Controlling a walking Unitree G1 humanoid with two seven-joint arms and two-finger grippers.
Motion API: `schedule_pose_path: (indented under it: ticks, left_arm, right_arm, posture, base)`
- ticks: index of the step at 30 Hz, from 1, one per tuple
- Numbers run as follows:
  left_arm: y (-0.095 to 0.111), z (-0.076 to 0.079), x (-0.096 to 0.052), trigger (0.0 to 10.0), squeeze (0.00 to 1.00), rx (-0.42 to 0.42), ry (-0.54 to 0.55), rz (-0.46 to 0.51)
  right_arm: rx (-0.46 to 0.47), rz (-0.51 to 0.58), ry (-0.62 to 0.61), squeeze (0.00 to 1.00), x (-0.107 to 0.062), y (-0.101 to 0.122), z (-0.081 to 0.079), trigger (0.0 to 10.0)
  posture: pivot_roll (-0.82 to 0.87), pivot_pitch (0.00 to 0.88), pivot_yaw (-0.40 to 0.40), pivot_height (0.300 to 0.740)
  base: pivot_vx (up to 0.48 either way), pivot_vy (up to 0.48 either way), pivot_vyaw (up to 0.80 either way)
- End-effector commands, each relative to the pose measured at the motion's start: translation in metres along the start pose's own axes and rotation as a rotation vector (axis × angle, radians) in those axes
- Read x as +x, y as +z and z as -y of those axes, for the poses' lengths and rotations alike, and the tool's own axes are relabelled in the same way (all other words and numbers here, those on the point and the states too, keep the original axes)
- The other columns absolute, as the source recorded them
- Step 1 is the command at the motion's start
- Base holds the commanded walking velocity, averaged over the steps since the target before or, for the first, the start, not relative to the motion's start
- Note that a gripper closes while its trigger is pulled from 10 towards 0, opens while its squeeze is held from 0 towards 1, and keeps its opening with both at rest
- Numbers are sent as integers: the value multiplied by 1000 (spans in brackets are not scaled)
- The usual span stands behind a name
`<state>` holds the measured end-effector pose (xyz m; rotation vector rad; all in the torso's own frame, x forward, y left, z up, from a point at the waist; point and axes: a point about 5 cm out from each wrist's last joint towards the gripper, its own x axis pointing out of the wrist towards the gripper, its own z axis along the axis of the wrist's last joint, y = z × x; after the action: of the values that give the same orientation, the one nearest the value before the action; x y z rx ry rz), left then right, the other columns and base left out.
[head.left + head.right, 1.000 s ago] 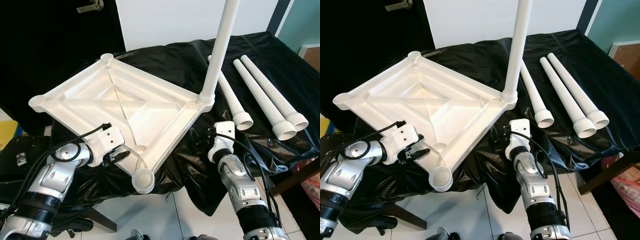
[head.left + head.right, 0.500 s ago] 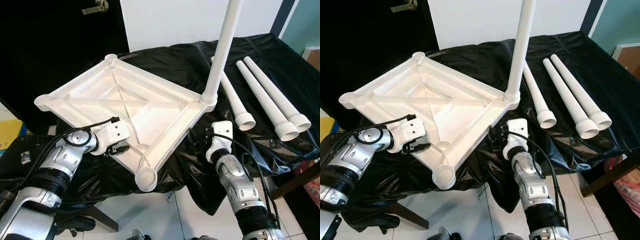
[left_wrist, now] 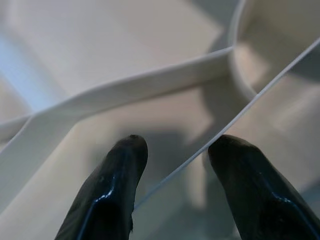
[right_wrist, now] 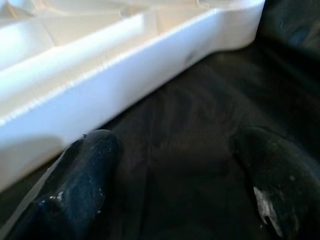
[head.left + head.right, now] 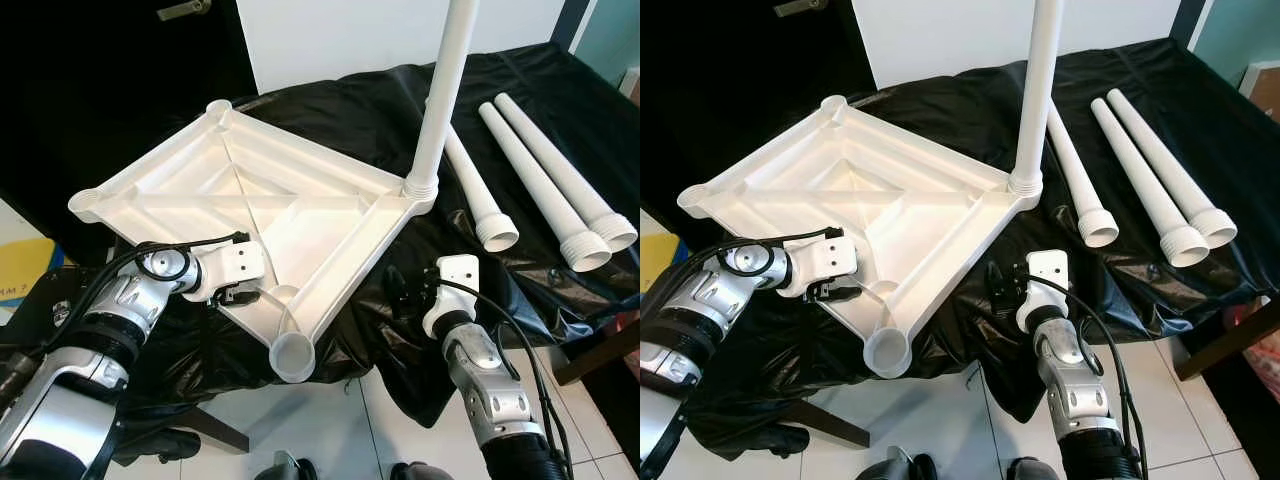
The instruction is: Building children table
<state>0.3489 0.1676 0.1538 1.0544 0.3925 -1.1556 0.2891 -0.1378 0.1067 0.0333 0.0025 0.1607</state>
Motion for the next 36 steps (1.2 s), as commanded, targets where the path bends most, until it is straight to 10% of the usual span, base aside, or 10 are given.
schedule_pose_path:
  ticks: [1, 2, 4, 23, 36]
  left_arm:
    - [-4, 16, 12, 4784, 0, -10, -141, -11]
    - [-2, 15, 11, 1725, 0, -17, -154, 2]
    - [-2, 14, 11, 0, 0, -20, -164, 8]
    - [2, 18, 3, 0, 0, -54, -171, 76]
    - [46, 41, 12, 0, 0, -159, 53, 270]
  right_arm:
    - [7, -34, -2, 0, -4, -6, -3, 10000]
    - [8, -36, -3, 0, -5, -6, -3, 10000]
    - [8, -38, -3, 0, -5, -6, -3, 10000]
    - [19, -38, -19, 0, -3, -5, -4, 10000]
    - [28, -13, -25, 0, 6, -1, -5, 10000]
  posture:
    - [-98, 206, 100, 740]
    - [-97, 207, 100, 740]
    - [-96, 209, 100, 740]
    - [-84, 189, 122, 740]
    - [-68, 144, 114, 740]
  base:
    - [0, 0, 0]
    - [0, 0, 0]
    - [0, 0, 0]
    - [0, 0, 0]
    - [0, 0, 0]
